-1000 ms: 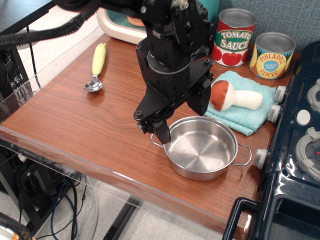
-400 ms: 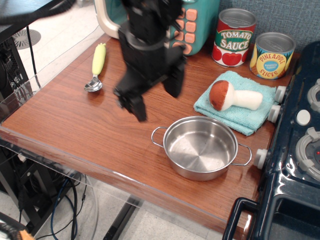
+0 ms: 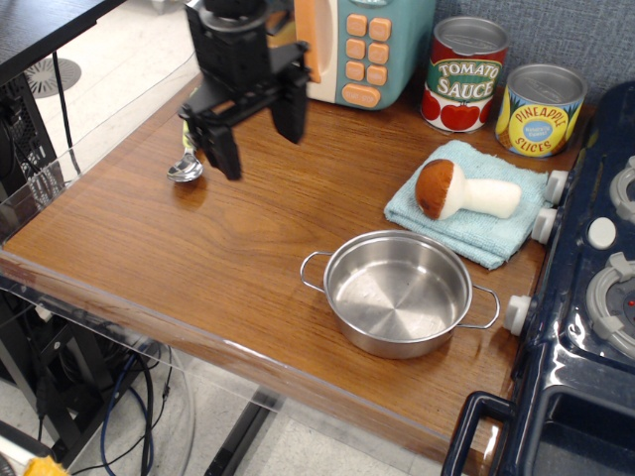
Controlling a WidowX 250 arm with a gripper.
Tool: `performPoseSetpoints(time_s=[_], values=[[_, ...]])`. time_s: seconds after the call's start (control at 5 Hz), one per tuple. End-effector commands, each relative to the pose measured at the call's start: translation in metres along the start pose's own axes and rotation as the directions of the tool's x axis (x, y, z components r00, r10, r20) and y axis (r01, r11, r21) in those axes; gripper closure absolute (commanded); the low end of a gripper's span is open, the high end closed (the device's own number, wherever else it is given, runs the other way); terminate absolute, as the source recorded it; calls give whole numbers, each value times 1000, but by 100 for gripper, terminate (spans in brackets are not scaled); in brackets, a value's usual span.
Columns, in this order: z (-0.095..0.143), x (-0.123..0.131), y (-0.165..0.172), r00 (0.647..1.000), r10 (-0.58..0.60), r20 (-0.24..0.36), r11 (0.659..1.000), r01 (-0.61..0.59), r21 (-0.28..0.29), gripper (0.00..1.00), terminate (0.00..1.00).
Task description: Move the spoon to the back left of the table.
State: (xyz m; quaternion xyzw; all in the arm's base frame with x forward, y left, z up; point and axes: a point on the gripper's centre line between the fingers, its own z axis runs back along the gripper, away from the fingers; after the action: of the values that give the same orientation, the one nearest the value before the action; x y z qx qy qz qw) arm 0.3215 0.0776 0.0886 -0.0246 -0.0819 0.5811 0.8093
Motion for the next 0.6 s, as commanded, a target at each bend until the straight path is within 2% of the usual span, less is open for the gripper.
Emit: performPoseSetpoints(time_s=[0.0,0.4], values=[[4,60,-16,997,-45,66,999,44,23,0,0],[-3,99,-21,979,-167,117,986,165,27,0,0]])
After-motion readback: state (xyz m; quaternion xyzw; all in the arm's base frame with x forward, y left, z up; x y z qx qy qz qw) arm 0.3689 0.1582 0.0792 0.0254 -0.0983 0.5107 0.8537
